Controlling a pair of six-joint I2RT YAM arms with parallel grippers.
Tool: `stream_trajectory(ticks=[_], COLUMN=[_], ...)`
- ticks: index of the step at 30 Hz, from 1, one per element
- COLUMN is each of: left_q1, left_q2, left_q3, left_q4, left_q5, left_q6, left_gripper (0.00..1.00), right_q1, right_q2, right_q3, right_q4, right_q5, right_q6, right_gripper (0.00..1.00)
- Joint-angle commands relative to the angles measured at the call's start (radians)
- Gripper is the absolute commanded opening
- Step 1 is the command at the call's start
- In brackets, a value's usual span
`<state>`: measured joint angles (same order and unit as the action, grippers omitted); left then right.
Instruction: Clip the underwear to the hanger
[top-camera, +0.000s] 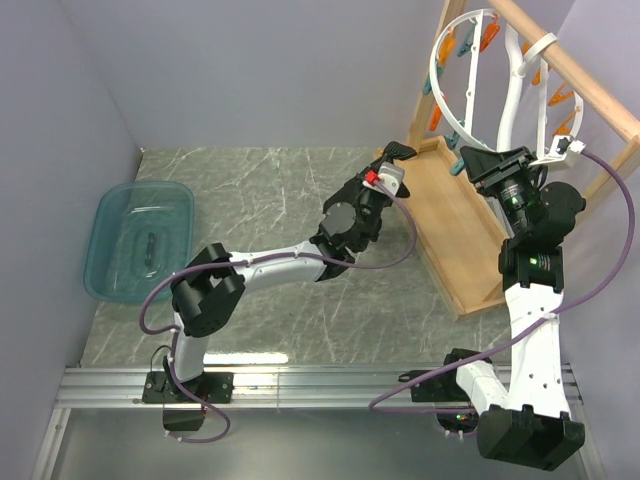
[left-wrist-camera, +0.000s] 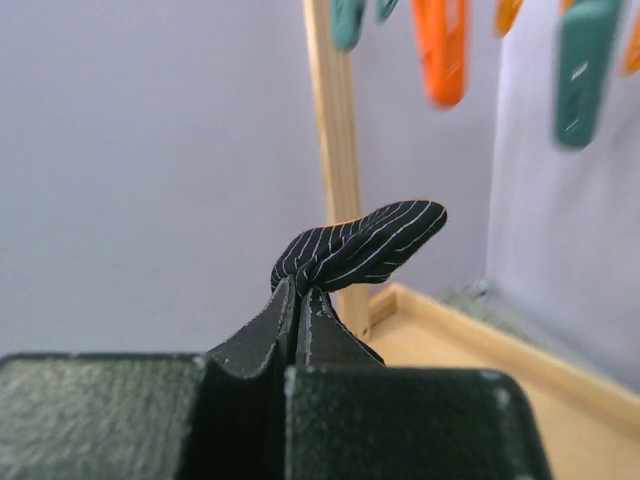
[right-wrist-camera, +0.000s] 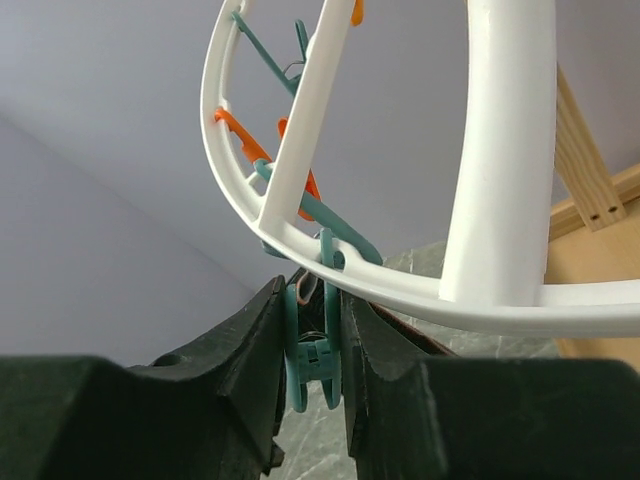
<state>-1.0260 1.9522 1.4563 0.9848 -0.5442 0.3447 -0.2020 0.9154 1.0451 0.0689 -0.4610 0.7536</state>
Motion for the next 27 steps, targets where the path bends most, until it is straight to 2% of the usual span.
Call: stream_trajectory(ticks=[1, 15, 27], left_q1=[-0.026, -0.094, -0.128], left_q2=[-0.033, 0.057, 0.125], left_q3=[0.042, 0.059, 0.035], left_q4=[0.193, 0.386, 0.597], left_q5=[0.058, 0.104, 0.138], left_q6=[0.069, 0.243, 0.408], left_gripper=[0.00, 0.00, 0.00], right_q1=[0.000, 0.000, 0.000], right_q2=[0.020, 0.039, 0.051], right_q3=[0.000, -0.020, -0.020], right_q4=[0.017, 0.049, -0.023], right_q5=[-0.056, -0.064, -0.038], right_q6=[0.093, 0.305, 0.392], right_gripper=[0.00, 0.00, 0.00])
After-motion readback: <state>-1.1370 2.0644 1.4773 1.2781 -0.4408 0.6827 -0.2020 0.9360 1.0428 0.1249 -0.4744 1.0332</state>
